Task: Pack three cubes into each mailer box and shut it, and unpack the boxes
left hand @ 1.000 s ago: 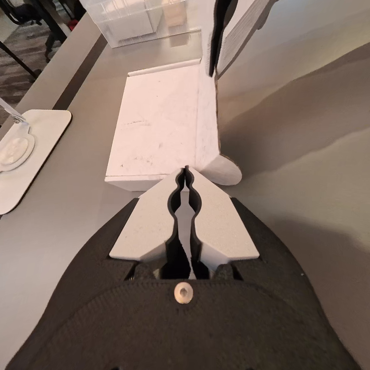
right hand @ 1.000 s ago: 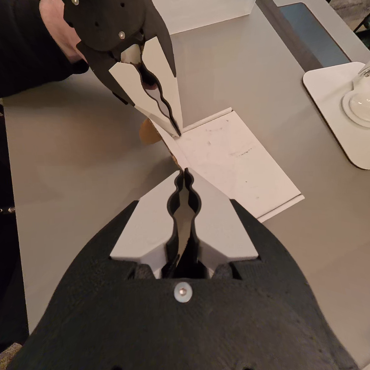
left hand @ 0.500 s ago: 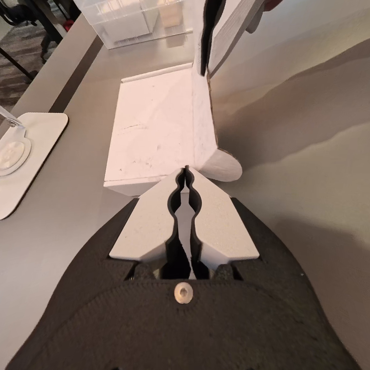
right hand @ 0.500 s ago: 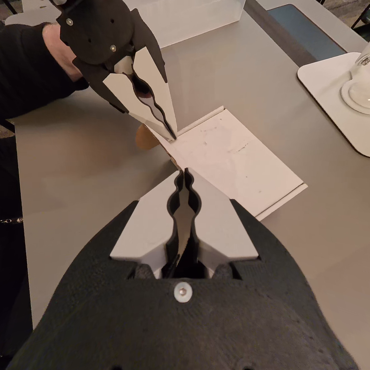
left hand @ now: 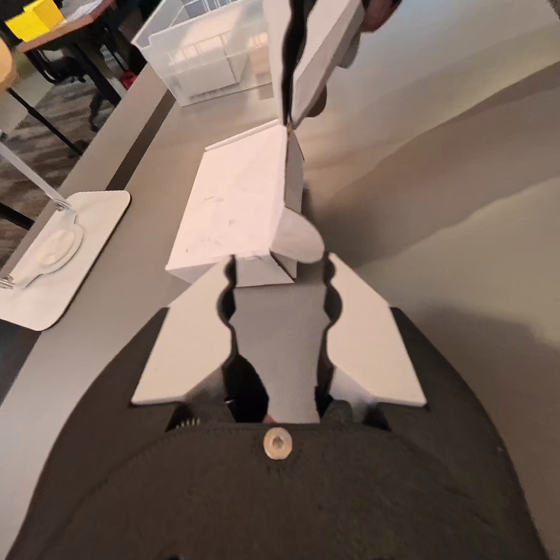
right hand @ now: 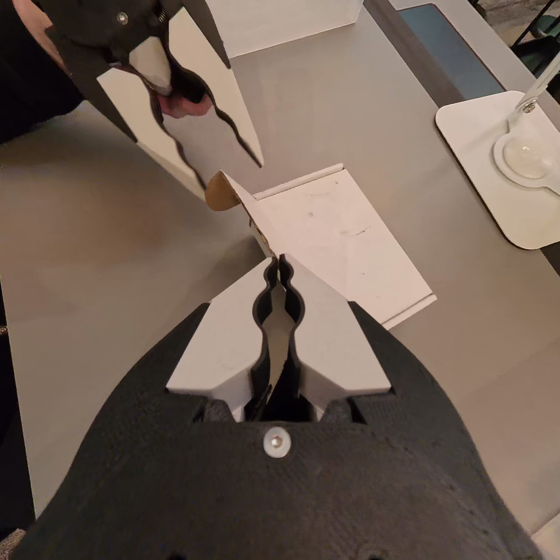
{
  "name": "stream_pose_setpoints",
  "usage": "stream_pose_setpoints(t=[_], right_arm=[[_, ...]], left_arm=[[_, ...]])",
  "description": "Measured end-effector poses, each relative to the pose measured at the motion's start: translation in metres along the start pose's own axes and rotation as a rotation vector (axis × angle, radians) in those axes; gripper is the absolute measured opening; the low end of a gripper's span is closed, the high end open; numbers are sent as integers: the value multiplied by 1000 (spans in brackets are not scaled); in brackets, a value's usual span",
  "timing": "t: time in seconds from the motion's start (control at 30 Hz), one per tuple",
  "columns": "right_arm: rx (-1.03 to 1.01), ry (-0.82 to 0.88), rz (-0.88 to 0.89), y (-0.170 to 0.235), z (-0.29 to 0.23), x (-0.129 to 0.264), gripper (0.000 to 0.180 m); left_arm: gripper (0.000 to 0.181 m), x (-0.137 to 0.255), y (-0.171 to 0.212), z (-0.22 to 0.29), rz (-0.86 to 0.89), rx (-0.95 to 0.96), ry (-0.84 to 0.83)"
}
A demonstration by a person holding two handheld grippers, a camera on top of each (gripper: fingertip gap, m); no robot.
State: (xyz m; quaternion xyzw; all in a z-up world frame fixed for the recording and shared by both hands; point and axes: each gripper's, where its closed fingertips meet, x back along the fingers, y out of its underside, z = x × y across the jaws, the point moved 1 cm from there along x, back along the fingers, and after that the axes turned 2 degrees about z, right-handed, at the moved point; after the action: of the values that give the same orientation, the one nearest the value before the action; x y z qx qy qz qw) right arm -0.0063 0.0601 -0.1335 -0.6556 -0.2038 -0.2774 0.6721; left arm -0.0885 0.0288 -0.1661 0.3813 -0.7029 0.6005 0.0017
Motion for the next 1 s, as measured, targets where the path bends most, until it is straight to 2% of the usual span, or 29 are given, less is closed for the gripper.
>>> stream_pose_setpoints(t=[0.03,0.13,0.23,0.33,0.4,0.47,0.5,0.6,0.67,0.83,1.0], right_arm=[[2,-7,3,-1,-1,-1,0],[11,-26,-4,0,-4,-3,0],[37,-43,-10,1,-9,-7,0],[78,10,-14,4,-5,-7,0],[131,75,-11,7,-2,-5,0],[156,131,9,9,-4,0,29],[173,152,30,10,-6,5,36],[350,160,5,24,-29,11,41],[448,132,-51,42,-45,-1,41],[567,351,-79,47,-17,-29,63],[646,435,-118,48,-2,-39,62]], left_arm=[[68,-1,3,5,-12,-31,12],[85,-13,9,7,-40,-88,-9],[61,-24,-3,2,11,-141,-61],[37,-36,-2,12,-21,-187,-26],[37,-40,-4,9,-16,-159,-38],[37,-41,-4,9,-24,-143,-25],[36,-41,-6,9,-18,-120,-16],[36,-39,-13,8,13,-8,28],[36,-38,-19,7,28,50,50],[36,-42,-23,8,8,140,95],[36,-45,-28,7,11,199,121]])
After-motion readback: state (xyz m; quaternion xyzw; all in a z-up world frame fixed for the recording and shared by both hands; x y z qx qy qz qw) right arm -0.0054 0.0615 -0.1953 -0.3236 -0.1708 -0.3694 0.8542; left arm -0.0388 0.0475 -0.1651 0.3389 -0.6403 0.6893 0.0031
